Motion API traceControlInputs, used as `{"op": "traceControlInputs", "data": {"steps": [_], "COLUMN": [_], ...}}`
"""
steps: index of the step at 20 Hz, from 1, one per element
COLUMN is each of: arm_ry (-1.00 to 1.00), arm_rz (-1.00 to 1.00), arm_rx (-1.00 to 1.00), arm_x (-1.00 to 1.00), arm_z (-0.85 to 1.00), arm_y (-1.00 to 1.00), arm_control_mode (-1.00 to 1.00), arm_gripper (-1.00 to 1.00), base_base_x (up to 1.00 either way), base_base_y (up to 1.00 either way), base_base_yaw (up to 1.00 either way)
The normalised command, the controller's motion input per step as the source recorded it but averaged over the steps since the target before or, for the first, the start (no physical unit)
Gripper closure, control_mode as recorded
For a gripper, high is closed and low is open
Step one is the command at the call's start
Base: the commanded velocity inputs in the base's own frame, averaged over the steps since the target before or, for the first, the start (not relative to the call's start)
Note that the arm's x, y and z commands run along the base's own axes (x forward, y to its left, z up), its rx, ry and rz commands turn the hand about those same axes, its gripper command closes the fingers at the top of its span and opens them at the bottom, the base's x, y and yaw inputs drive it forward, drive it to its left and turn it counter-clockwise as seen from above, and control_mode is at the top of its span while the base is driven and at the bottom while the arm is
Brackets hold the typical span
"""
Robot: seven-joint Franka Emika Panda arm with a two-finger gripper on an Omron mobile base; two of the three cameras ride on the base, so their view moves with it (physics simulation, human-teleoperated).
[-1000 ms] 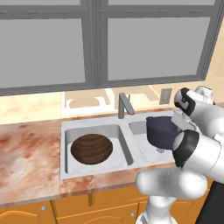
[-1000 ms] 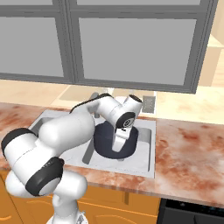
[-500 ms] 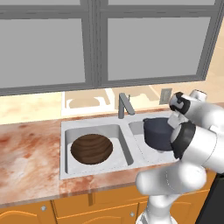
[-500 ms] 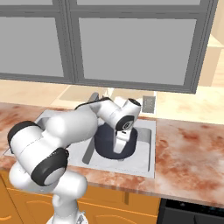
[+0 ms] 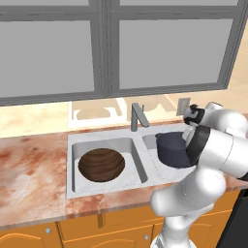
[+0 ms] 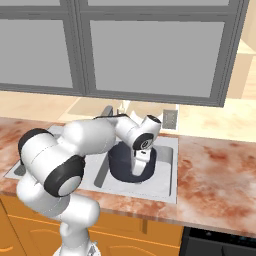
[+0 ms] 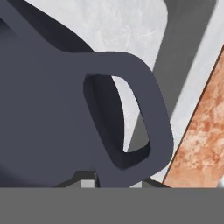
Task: Place the bowl in the left basin and the pot in the right basin of the sink.
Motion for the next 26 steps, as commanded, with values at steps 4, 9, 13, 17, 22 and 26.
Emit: {"op": "traceControlInputs", "data": {"steps": [4,9,13,17,22,26], "arm_ry": [-0.01,-0.01,-0.01,-0.02,-0.03,-0.04], "arm_rz": [0.06,0.05,0.07,0.07,0.07,0.06], "arm_rx": [0.01,0.00,0.00,0.01,0.01,0.02], "arm_x": [0.15,0.15,0.17,0.15,0.15,0.15], "arm_z": [-0.18,-0.21,-0.17,-0.16,-0.17,-0.16], "arm_y": [0.00,0.00,-0.05,-0.03,-0.03,-0.04], "arm_control_mode": [-1.00,-1.00,-1.00,-1.00,-1.00,-1.00], "arm_gripper": [1.00,1.00,1.00,1.00,1.00,1.00], "base_base_x": [0.00,0.00,0.00,0.00,0.00,0.00], "base_base_y": [0.00,0.00,0.00,0.00,0.00,0.00], "base_base_yaw": [0.00,0.00,0.00,0.00,0.00,0.00]}}
